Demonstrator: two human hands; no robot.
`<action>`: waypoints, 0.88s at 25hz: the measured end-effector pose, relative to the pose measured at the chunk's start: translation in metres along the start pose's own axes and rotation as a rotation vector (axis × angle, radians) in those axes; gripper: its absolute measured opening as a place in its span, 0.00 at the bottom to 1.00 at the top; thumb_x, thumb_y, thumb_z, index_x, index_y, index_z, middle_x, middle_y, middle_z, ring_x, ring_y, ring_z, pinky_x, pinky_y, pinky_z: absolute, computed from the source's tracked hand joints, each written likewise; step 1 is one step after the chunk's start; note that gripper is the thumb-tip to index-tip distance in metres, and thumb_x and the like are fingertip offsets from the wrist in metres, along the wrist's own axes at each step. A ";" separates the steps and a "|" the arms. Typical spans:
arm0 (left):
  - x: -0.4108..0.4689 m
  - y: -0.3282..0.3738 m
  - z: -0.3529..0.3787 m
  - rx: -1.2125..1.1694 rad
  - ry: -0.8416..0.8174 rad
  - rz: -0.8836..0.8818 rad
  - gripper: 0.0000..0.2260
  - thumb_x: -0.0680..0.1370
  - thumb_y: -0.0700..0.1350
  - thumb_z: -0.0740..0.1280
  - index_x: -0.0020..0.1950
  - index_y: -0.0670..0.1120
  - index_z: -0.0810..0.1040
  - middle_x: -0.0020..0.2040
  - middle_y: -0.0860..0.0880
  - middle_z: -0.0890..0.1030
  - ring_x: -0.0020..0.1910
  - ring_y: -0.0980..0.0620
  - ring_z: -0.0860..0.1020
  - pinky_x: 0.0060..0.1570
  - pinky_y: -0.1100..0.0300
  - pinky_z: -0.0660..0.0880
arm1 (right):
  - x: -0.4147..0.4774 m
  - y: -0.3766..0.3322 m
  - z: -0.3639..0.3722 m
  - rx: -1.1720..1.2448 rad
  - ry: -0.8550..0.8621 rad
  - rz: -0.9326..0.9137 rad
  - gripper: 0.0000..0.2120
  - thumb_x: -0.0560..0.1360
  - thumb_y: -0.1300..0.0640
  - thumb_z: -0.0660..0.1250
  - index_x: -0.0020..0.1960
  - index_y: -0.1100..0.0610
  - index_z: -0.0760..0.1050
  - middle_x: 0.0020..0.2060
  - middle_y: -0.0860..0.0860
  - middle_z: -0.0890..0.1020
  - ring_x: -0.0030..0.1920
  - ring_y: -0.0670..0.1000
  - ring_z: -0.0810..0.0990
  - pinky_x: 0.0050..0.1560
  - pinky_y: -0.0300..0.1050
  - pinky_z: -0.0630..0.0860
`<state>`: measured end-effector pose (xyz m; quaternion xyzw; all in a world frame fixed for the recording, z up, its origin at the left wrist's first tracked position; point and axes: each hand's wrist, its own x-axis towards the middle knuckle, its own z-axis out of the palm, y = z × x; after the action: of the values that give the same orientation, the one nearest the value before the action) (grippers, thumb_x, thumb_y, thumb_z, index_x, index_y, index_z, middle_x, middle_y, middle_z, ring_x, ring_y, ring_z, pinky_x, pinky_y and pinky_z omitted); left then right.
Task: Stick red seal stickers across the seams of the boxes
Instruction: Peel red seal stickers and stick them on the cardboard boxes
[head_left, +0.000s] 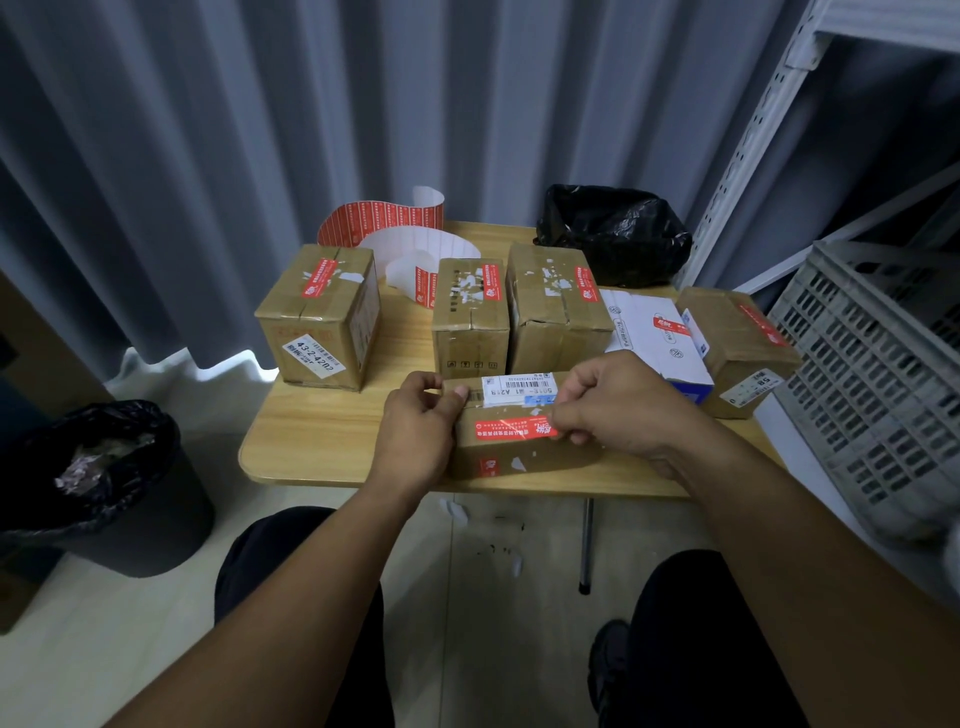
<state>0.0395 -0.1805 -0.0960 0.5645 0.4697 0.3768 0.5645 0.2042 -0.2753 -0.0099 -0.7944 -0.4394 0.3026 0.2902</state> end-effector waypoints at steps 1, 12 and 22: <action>0.000 0.000 0.000 0.006 0.001 0.004 0.08 0.81 0.47 0.67 0.56 0.44 0.78 0.48 0.46 0.85 0.44 0.50 0.84 0.41 0.59 0.75 | 0.000 0.000 0.000 0.000 0.006 0.001 0.04 0.69 0.64 0.76 0.37 0.59 0.82 0.36 0.57 0.86 0.36 0.49 0.82 0.43 0.48 0.80; 0.005 -0.008 -0.005 0.245 0.011 0.086 0.22 0.75 0.62 0.68 0.63 0.50 0.78 0.57 0.47 0.79 0.53 0.49 0.82 0.52 0.47 0.80 | -0.003 -0.003 0.005 0.075 0.038 -0.030 0.07 0.72 0.63 0.75 0.46 0.59 0.78 0.38 0.49 0.85 0.39 0.47 0.83 0.35 0.41 0.77; 0.008 -0.009 -0.005 0.285 0.037 0.092 0.19 0.78 0.59 0.69 0.64 0.50 0.78 0.58 0.48 0.79 0.55 0.50 0.80 0.55 0.47 0.79 | -0.004 -0.001 -0.002 0.240 0.053 -0.048 0.05 0.73 0.68 0.72 0.44 0.59 0.80 0.36 0.52 0.85 0.36 0.44 0.82 0.33 0.38 0.75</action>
<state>0.0363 -0.1720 -0.1057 0.6530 0.5023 0.3420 0.4519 0.2035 -0.2782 -0.0067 -0.7509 -0.4111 0.3248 0.4021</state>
